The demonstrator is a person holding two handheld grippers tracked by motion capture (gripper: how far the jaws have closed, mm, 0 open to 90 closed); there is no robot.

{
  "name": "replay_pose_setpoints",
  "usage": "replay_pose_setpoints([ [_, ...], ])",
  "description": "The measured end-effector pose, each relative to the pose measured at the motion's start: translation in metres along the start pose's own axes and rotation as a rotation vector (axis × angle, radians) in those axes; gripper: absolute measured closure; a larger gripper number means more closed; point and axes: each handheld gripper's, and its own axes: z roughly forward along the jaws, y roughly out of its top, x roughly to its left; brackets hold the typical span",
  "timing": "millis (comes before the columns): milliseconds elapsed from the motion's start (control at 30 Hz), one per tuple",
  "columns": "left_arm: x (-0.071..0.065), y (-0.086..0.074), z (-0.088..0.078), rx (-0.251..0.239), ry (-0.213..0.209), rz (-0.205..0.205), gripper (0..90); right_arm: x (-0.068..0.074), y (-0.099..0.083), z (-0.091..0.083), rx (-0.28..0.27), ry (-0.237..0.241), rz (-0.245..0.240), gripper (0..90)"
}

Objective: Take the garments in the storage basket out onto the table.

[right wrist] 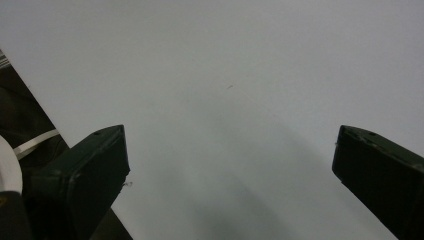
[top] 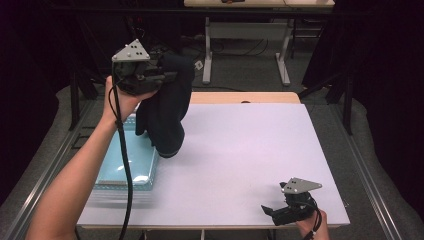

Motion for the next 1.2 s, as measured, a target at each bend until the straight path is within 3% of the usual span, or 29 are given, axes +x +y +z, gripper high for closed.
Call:
replay_pose_setpoints([
  [667, -0.023, 0.035, 0.016, -0.051, -0.066, 0.053, 77.8, 0.0, -0.001, 0.0, 0.004, -0.001, 0.01, 1.2],
  [1200, -0.036, 0.042, 0.036, -0.056, -0.112, 0.065, 77.9, 0.0, -0.001, -0.001, 0.003, 0.0, 0.013, 1.2],
])
